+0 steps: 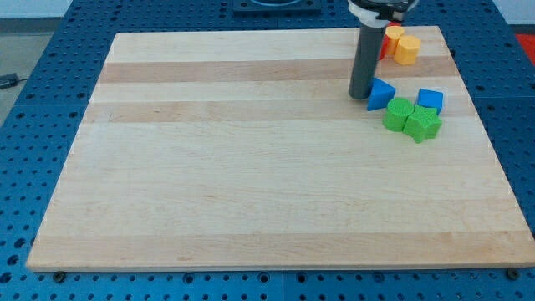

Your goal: Push the blue triangle into blue cube

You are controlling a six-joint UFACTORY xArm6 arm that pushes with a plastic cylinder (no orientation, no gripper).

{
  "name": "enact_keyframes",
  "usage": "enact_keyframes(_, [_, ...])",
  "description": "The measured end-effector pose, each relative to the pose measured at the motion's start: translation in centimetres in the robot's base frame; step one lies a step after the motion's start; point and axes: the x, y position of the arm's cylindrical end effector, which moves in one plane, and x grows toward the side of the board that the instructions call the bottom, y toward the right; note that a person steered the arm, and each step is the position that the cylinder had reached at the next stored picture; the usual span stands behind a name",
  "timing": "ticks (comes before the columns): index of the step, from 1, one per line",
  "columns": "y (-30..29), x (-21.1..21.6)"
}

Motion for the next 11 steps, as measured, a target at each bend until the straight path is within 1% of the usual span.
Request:
enact_keyframes(2, [0.8, 0.1])
enact_keyframes(4, [0.8, 1.3])
enact_keyframes(7, [2.8, 1.4])
enact_keyframes(8, [2.5, 1.4])
enact_keyframes(9, [0.2, 1.4])
enact_keyframes(10, [-4.1, 3.0])
enact_keyframes(11, [-5.9, 9.2])
